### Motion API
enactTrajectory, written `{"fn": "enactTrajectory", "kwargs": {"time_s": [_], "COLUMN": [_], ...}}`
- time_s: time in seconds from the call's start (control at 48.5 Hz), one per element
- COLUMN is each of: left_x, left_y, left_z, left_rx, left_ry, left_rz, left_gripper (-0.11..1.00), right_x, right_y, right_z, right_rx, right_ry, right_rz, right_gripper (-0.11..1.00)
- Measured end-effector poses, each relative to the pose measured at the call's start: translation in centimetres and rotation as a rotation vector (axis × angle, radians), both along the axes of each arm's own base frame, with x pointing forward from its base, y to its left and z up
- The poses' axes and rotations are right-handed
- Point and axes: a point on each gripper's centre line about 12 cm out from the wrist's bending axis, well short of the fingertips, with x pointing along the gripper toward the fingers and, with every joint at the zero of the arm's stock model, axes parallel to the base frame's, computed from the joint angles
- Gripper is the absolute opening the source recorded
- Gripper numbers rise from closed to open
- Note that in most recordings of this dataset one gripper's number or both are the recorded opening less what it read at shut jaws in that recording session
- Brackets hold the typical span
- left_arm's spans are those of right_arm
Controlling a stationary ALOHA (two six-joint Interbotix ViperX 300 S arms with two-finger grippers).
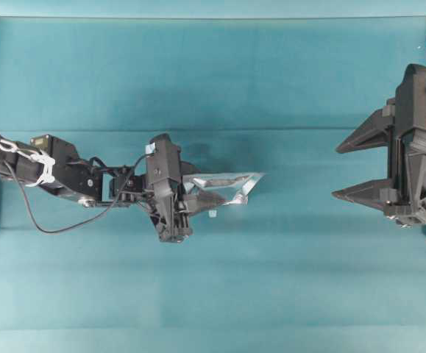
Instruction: Hand over the silver zip bag and make it stand upright.
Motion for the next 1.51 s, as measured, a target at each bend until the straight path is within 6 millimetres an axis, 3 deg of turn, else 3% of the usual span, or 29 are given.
{"fn": "enactTrajectory", "kwargs": {"time_s": [1.506], "left_x": [0.00], "left_y": [-0.19], "left_z": [-0.02], "left_rx": [-0.004], "left_ry": [0.001], "left_rz": [-0.003], "left_gripper": [0.29], "right_x": [0.31], "right_y": [0.00], "right_z": [-0.02], "right_rx": [0.000], "right_ry": [-0.020], "right_rz": [0.000], "right_gripper": [0.89]}}
